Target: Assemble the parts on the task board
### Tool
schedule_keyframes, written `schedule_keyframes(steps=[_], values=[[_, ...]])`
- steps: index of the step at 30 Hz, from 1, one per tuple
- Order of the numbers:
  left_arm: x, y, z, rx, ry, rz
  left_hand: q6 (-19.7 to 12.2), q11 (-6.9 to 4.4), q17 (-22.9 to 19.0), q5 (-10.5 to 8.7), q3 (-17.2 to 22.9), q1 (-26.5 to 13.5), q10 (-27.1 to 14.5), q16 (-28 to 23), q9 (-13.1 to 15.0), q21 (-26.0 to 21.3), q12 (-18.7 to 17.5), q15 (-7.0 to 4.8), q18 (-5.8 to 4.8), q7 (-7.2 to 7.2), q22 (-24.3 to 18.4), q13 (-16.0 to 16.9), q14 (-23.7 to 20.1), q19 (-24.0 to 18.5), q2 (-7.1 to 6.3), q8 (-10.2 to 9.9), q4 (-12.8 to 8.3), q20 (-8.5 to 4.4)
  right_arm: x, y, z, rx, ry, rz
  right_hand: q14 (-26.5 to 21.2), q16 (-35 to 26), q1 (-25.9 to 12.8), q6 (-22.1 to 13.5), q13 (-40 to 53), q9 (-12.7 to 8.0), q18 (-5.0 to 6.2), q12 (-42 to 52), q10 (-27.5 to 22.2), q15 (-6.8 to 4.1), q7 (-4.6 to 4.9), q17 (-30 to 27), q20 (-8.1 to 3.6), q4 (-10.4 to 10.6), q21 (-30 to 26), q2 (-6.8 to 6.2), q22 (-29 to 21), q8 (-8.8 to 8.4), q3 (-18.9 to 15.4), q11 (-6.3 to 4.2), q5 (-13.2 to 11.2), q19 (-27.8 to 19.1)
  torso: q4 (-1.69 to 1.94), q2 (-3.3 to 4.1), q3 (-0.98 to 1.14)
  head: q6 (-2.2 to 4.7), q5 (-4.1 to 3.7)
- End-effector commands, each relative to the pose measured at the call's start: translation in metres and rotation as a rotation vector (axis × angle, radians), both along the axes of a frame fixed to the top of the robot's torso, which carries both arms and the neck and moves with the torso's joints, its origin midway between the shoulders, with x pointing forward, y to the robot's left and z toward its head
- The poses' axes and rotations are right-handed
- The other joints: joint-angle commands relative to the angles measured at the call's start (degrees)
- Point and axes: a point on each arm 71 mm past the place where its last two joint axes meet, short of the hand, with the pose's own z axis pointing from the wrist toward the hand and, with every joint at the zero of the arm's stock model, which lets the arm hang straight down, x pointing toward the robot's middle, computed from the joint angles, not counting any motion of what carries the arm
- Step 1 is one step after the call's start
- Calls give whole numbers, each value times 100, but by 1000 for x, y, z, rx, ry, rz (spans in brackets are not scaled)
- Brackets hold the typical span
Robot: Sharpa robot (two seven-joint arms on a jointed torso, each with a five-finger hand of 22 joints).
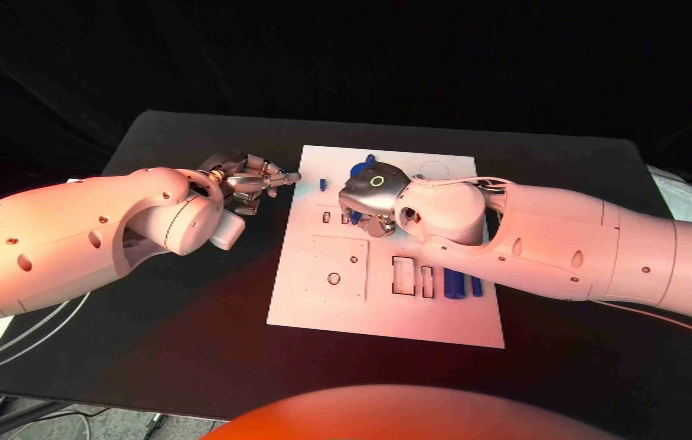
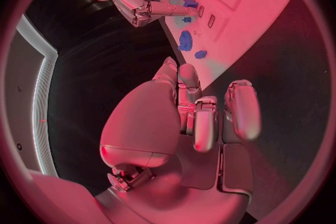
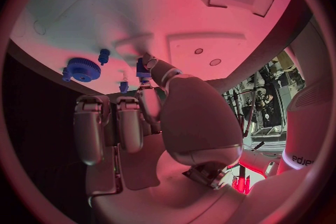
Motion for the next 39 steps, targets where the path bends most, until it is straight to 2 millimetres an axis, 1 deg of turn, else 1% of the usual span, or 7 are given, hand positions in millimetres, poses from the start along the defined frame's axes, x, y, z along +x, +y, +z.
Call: schedule_keyframes(steps=[1, 15, 17, 21, 27, 34, 39], values=[[0, -2, 0, -4, 10, -16, 6, -4, 1505, 2, -41, 1, -33, 18, -9, -22, -27, -2, -40, 30, -2, -10, 592, -25, 48, 7, 3, 8, -2, 0, -2, -4, 6, 11, 497, -16, -1, -62, 156, -17, -54, -54, -20, 45, 6, 1000, 46, -22, -41, -84, 842, -49, 1, 40, -13, 222, 2, 1, -4, -2, -3], [0, -1, 0, 1, 13, -18, 5, -4, 1505, 2, -41, 2, -33, 18, -10, -20, -27, -2, -41, 31, 1, -9, 592, -23, 49, 7, 3, 8, -4, -1, 2, 44, -24, 17, 494, -26, -23, -173, 66, -57, -50, -210, -98, 71, 47, 988, 79, -29, -54, -171, 824, -134, 22, 71, 41, 212, 6, -1, -1, -3, -7], [1, -1, -1, 2, 14, -16, 5, -4, 1505, 2, -41, 2, -33, 18, -10, -20, -27, -2, -41, 31, 1, -9, 592, -23, 49, 7, 3, 8, -7, -4, 4, 61, -30, 23, 494, -26, -51, -462, -4, -122, -39, -326, -154, 92, 73, 991, 102, -18, -80, -252, 779, -175, 14, 98, 30, 189, 8, 0, 1, -6, -4], [2, 2, -1, 5, 14, -8, 3, -4, 1505, 2, -43, 8, -35, 18, -11, -19, -32, -1, -41, 31, 3, -15, 592, -23, 56, 7, 2, 9, -13, -14, 14, 83, -39, 26, 489, -38, -68, -655, -90, -133, -29, -463, -217, 133, 112, 976, 135, 1, -107, -352, 736, -166, -31, 126, -6, 166, -1, -16, -4, -3, -11], [3, 4, -2, 8, 14, -3, 3, -4, 1505, 2, -43, 11, -34, 18, -11, -12, -29, -1, -43, 30, 11, -11, 592, -19, 60, 7, 2, 9, -19, -29, 35, 94, -38, 19, 488, -41, -86, -659, -90, -125, -27, -459, -212, 146, 124, 974, 149, 24, -112, -384, 728, -153, -69, 139, -1, 162, -30, -42, -13, 12, 1], [4, 0, -1, 3, 4, -12, -21, 2, 1505, 2, -56, 20, -80, 18, -19, -25, -103, 1, -40, 39, -3, -99, 592, -26, 60, -6, 0, 10, -30, -40, 64, 204, -82, 21, 488, -43, -124, -647, -90, -116, -29, -451, -198, 156, 132, 972, 164, 92, -110, -368, 735, -144, -111, 147, 25, 167, -36, -52, 10, 36, -2], [3, -9, 1, -19, -25, -61, -568, 204, 1505, 26, -147, 24, -390, 18, -224, -222, -354, 151, 0, 302, -225, -281, 592, -150, 101, -418, 50, 103, -28, -65, 93, 477, -32, -51, 470, -96, -154, -614, -99, -106, -11, -452, -185, 162, 144, 900, 174, 229, -152, -253, 665, -128, -101, 151, 96, 131, -66, -66, -10, 75, -18]])
